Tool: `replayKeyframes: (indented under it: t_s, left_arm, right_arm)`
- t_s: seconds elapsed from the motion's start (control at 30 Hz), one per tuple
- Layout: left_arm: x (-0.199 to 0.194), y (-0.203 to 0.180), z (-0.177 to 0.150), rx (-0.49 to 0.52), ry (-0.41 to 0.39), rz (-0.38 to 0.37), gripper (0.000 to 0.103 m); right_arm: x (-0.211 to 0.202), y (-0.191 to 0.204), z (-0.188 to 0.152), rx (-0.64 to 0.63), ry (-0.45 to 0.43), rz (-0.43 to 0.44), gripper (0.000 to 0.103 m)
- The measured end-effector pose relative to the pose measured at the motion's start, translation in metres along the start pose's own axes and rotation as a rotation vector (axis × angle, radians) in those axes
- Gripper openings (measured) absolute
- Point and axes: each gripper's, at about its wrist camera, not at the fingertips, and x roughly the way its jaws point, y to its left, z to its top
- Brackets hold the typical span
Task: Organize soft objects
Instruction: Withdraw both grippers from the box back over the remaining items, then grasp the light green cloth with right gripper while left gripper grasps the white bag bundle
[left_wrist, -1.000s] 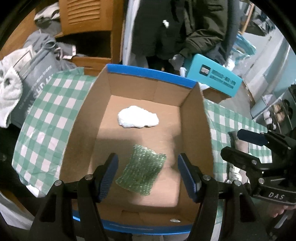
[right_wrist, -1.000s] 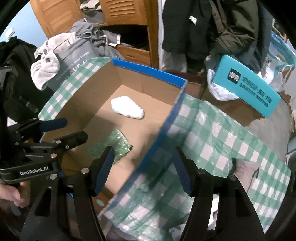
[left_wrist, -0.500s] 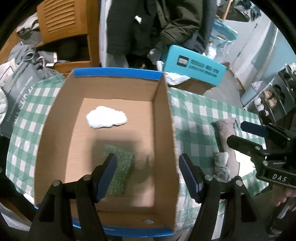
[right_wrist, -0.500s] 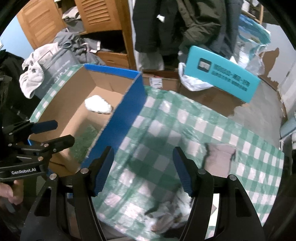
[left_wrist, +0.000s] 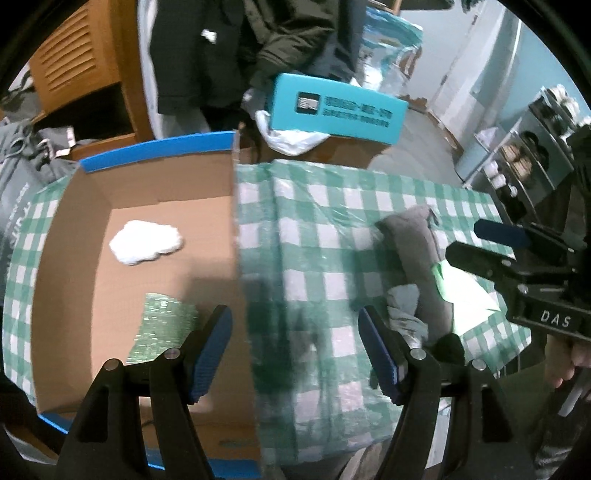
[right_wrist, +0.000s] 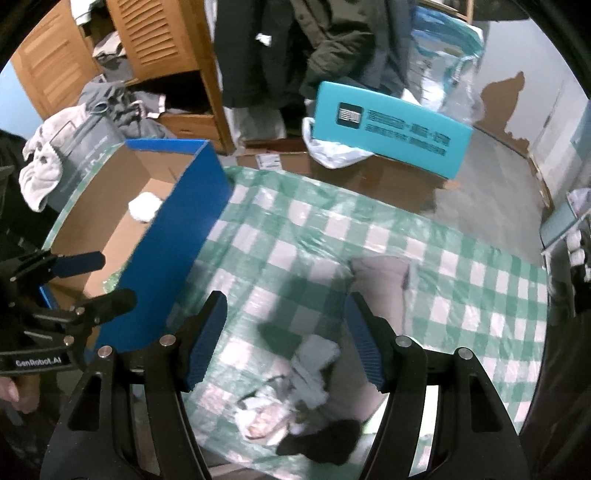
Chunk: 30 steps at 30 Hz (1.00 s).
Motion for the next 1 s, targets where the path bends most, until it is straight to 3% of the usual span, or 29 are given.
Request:
replayKeyframes:
  t_s: [0.6,1.0]
  left_arm:
    - [0.054,-0.079,-0.007,0.1,0.134,-0.069,0.072]
    - [0.088,-0.108,-0.016,0.112,0.21,-0.099,0.072]
  right_arm:
    - [-0.004,-0.094,-0.058,0.176,0.035,-0.081,0.066]
    - [0.03,-0.127,-0.093,0.195,0.154,-0.102,0.066]
